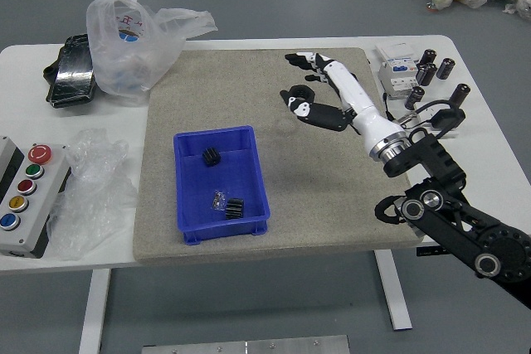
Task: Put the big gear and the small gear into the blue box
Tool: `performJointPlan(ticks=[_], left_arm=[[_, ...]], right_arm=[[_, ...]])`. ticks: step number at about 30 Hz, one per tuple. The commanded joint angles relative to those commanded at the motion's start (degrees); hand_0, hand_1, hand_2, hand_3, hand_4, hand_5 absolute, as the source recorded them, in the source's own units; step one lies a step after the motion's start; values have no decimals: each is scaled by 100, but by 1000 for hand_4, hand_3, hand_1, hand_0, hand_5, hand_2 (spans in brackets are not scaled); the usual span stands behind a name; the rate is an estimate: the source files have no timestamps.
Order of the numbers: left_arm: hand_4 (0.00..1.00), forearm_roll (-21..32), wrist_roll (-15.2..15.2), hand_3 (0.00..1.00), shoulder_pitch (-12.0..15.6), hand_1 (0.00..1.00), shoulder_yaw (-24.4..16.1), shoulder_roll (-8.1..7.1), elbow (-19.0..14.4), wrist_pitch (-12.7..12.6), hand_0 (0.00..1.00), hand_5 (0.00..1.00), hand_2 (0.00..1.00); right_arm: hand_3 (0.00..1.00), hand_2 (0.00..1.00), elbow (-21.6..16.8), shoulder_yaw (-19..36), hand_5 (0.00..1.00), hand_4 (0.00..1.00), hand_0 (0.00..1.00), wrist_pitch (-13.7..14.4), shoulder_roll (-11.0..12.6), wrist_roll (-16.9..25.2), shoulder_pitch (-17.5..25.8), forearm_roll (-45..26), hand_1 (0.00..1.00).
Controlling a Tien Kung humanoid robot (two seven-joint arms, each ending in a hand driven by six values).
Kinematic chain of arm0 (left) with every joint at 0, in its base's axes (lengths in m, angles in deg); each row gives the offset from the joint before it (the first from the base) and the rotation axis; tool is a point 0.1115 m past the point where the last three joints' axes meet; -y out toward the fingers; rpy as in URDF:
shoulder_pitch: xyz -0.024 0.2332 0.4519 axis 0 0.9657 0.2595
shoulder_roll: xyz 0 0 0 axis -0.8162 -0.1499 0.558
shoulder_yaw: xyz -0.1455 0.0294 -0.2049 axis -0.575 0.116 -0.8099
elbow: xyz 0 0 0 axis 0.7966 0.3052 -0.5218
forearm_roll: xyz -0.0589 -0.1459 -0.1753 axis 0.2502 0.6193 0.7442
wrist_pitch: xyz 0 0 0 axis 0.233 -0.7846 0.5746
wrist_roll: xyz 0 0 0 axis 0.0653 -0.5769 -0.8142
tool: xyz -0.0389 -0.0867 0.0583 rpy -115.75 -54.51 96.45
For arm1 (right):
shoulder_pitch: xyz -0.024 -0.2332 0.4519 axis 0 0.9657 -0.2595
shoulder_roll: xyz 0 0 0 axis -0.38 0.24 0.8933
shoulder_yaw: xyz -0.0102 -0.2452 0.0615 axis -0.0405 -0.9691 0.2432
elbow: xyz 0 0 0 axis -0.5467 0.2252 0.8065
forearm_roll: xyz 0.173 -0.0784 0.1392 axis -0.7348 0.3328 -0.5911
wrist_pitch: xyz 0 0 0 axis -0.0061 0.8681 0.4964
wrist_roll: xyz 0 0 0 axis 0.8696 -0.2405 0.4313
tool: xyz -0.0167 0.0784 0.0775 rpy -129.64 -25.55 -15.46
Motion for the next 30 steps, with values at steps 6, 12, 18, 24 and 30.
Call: performJointPlan(ticks=[6, 12, 18, 24, 30], left_arm=[[726, -94, 21, 735, 58, 630, -12, 44, 2, 16, 714, 435, 634], [726, 275, 146, 736, -22, 631, 348, -45, 47, -10, 714, 436, 635], [726, 626, 253, 737, -237, 634, 724, -170, 74, -11, 715, 437, 641], [726, 892, 321, 737, -436, 635, 987, -270, 81, -22, 715, 439, 640], [727, 910, 300, 737, -364, 636, 971, -181, 78, -16, 715, 441, 641]], right_arm=[[718, 767, 244, 1070, 348, 723, 728, -319, 200, 771, 677, -1051, 794], [722, 766, 427, 1905, 426, 753, 737, -417, 68, 1224, 915, -1904, 795], [721, 765, 540, 2123, 417, 741, 737, -389, -41, 1284, 945, -2228, 795], [723, 766, 519, 2061, 433, 748, 739, -335, -59, 1208, 946, -2141, 798], [723, 766, 549, 2197, 466, 750, 743, -355, 36, 1172, 1033, -2141, 798]])
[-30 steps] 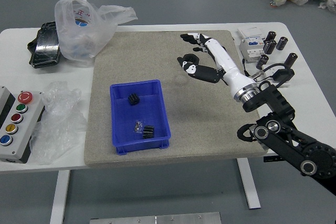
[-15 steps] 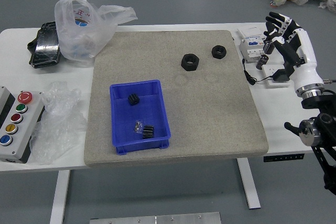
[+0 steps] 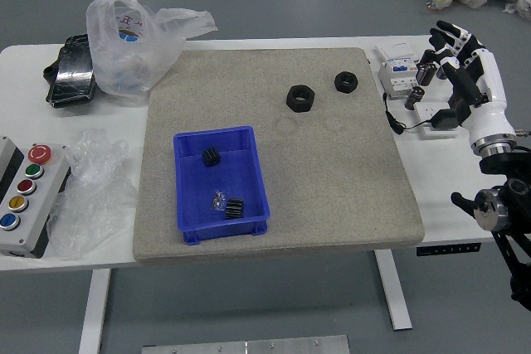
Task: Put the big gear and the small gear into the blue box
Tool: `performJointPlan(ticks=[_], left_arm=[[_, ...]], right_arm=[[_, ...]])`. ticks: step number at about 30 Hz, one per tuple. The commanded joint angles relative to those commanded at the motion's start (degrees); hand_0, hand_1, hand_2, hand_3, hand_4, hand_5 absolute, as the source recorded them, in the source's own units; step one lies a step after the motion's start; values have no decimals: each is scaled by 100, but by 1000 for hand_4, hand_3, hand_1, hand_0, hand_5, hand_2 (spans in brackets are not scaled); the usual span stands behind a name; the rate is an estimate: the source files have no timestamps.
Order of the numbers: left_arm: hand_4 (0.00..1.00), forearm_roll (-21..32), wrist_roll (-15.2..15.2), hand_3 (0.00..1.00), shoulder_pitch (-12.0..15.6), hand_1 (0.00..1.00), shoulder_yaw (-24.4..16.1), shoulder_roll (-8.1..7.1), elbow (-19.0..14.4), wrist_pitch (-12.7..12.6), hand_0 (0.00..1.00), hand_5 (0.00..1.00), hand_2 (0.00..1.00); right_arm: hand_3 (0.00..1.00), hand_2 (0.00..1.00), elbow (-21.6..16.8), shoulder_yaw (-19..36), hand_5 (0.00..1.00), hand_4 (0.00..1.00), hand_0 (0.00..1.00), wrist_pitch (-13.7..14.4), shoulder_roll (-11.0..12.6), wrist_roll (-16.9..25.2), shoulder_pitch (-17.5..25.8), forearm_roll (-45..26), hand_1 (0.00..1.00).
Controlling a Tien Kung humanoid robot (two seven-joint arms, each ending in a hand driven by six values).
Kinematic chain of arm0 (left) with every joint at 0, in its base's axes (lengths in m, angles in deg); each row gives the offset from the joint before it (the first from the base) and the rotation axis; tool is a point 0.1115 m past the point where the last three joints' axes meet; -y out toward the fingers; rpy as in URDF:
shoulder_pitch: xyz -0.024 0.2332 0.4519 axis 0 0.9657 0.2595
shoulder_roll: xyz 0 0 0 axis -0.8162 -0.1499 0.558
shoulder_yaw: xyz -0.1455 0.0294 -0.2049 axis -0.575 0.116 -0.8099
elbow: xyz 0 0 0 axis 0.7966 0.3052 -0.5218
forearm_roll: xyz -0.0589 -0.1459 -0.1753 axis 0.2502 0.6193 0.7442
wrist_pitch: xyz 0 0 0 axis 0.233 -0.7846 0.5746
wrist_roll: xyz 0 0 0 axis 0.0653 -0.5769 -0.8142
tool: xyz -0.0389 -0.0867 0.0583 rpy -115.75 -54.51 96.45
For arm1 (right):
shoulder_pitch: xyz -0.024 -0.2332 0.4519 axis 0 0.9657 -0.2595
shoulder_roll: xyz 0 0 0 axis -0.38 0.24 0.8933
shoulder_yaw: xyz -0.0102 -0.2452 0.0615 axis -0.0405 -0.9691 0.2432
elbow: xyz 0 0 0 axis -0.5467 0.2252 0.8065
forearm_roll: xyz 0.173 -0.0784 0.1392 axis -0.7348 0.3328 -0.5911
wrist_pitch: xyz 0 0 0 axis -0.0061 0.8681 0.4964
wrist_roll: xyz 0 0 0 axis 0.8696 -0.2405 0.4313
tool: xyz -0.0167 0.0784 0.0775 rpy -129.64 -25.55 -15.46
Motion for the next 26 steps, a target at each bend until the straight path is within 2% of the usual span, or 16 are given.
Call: performJointPlan(ticks=[3, 6, 7, 10, 26], left_arm=[[728, -105, -62, 739, 75, 636, -106, 57, -7, 14, 715, 443, 642], [728, -13, -4, 739, 73, 636, -9, 100, -2, 0, 715, 443, 642], [729, 18, 23, 739, 63, 638, 25, 110, 3, -8, 715, 445, 643], [729, 32, 55, 739, 43, 638, 54, 120, 14, -7, 715, 445, 643], [733, -217, 46, 743, 43, 641, -160, 46, 48, 48, 716, 451, 645]], right_arm=[[726, 767, -79, 204, 465, 748, 740, -24, 79, -51, 156, 62, 798], [726, 767, -187, 482, 465, 748, 740, -65, 145, -80, 367, 87, 798], [730, 759, -212, 560, 550, 774, 737, -77, 168, -83, 410, 84, 784], [730, 759, -234, 687, 550, 774, 737, -99, 206, -98, 449, 83, 784], [716, 754, -214, 714, 516, 763, 734, -131, 186, -221, 393, 141, 772]])
